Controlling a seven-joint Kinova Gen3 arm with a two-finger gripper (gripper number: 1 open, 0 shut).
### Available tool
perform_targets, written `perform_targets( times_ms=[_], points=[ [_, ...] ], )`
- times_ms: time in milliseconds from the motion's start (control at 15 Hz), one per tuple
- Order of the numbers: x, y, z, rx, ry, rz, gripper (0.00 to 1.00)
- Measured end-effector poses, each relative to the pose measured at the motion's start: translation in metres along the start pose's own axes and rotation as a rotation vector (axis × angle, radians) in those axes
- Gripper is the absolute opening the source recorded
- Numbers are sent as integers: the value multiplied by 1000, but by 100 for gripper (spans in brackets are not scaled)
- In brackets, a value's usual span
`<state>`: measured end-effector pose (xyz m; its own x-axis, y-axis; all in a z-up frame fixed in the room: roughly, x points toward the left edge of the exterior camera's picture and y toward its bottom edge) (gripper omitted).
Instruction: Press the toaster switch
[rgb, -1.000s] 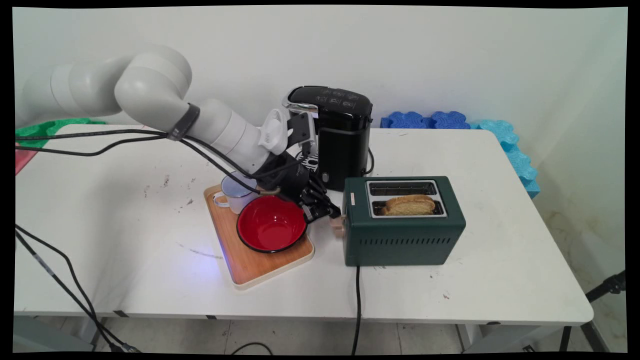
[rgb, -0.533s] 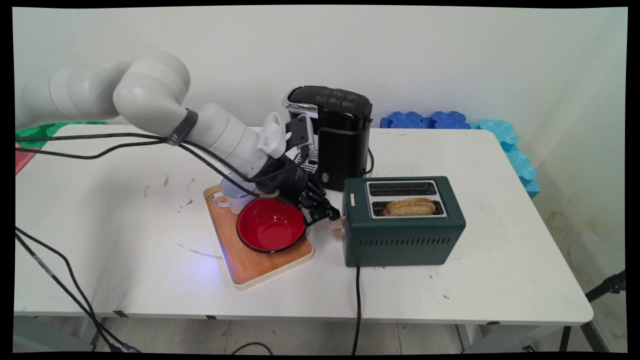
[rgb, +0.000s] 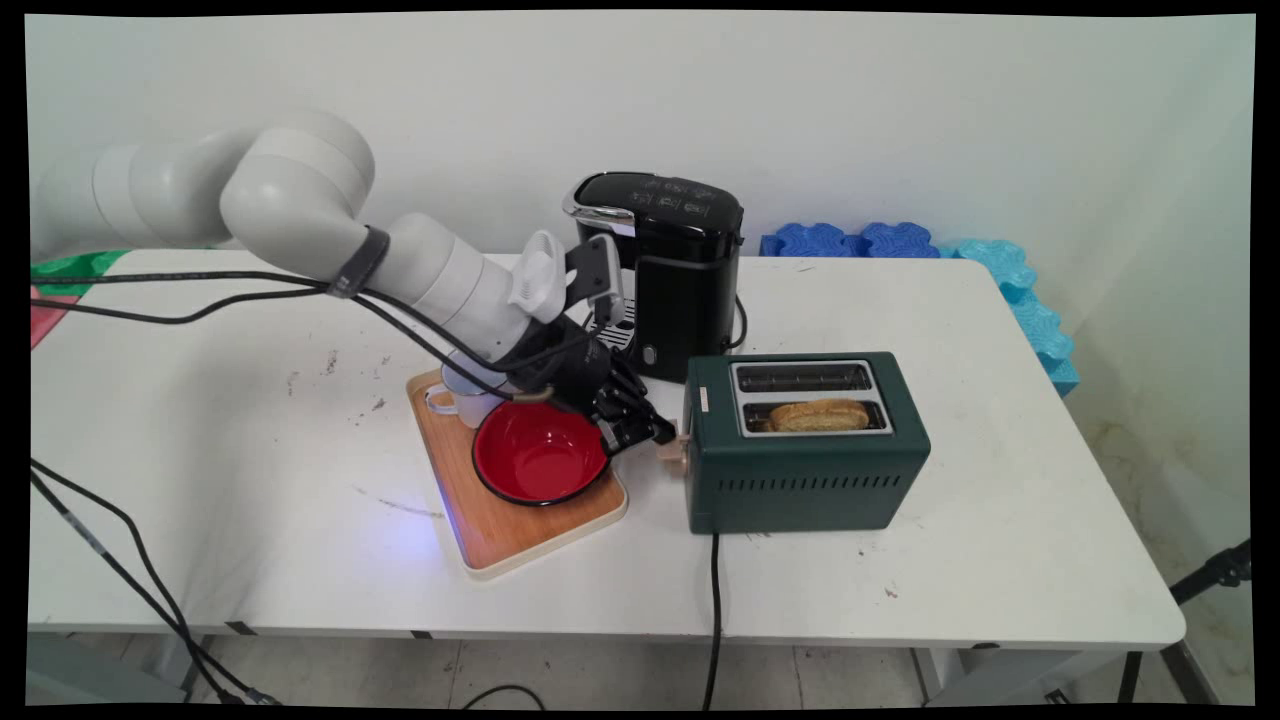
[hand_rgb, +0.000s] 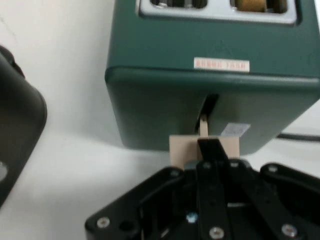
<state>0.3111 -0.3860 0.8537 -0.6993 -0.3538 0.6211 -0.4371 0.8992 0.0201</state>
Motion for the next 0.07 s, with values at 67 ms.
perform_targets(
  times_ms=[67],
  points=[
    [-1, 0, 0, 0, -1, 1, 0]
  ],
)
